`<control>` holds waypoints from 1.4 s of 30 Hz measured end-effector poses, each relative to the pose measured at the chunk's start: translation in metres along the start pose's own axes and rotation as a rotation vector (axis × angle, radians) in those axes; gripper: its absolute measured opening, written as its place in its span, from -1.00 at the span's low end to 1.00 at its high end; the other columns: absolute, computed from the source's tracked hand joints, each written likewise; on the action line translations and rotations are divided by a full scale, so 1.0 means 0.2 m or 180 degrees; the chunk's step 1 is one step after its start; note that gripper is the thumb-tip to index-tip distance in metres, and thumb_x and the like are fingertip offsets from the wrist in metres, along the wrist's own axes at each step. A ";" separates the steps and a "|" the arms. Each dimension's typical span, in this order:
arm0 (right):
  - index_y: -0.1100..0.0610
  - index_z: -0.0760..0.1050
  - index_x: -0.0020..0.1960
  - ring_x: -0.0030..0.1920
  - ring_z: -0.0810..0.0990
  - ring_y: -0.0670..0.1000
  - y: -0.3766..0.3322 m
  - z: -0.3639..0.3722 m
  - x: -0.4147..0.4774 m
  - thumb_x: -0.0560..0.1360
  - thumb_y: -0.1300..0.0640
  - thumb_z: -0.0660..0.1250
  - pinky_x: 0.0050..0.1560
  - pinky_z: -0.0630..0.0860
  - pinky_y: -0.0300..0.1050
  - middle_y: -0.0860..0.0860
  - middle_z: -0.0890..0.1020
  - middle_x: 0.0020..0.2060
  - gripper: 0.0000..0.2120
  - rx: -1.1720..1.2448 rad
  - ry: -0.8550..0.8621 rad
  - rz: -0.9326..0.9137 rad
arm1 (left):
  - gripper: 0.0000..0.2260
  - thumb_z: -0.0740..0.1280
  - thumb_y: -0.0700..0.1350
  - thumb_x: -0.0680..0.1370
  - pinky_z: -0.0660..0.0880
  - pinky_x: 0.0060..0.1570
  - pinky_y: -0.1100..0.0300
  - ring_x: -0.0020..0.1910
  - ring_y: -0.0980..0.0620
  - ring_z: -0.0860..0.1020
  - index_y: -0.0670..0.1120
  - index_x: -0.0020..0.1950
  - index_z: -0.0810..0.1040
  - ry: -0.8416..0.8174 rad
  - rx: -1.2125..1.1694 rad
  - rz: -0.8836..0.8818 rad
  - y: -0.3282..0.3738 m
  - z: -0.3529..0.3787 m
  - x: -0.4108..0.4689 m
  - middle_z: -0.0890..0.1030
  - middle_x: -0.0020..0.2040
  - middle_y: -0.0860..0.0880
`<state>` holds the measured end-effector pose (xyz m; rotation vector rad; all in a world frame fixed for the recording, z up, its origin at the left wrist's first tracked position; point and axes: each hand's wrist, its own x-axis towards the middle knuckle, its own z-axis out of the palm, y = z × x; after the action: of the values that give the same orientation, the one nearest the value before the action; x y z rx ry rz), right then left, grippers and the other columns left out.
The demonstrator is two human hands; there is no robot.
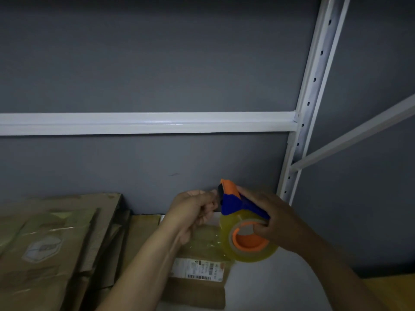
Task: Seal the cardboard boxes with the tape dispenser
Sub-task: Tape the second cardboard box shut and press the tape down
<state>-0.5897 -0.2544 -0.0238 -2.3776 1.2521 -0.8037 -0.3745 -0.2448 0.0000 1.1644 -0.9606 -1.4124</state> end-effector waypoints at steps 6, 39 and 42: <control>-0.46 -0.05 0.37 -0.05 0.28 -0.24 -0.03 -0.03 0.03 0.43 0.16 0.34 -0.05 0.25 -0.51 -0.18 0.34 -0.01 -0.17 -0.0855 -0.0080 -0.0323 | -0.58 0.34 -0.30 0.53 0.49 -0.30 0.24 -0.38 0.04 0.49 -0.11 -0.54 0.50 0.0135 0.0362 0.0095 0.03 -0.13 0.01 0.51 -0.43 -0.09; -0.43 0.03 0.43 -0.01 0.42 -0.10 -0.29 0.09 0.32 0.45 -0.05 0.36 0.00 0.45 -0.20 -0.15 0.38 0.03 -0.28 -0.1594 -0.0708 -0.0481 | -0.70 0.53 -0.20 0.40 0.51 -0.07 0.05 -0.17 0.00 0.54 -0.09 -0.07 0.41 0.0856 0.0681 -0.0002 -0.26 -0.47 -0.11 0.53 -0.18 -0.05; -0.46 0.04 0.42 0.02 0.45 -0.06 -0.31 0.10 0.33 0.45 -0.03 0.31 0.04 0.48 -0.13 -0.14 0.39 0.08 -0.30 -0.1874 -0.0764 -0.0675 | -0.81 0.43 -0.25 0.45 0.51 -0.01 0.04 -0.12 -0.07 0.53 -0.12 -0.14 0.41 0.0890 0.0192 -0.0120 -0.27 -0.50 -0.09 0.52 -0.20 -0.12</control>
<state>-0.5087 -0.2745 0.0152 -2.9968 1.2767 -0.1919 -0.2886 -0.2154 -0.0707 1.3892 -0.7912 -1.2169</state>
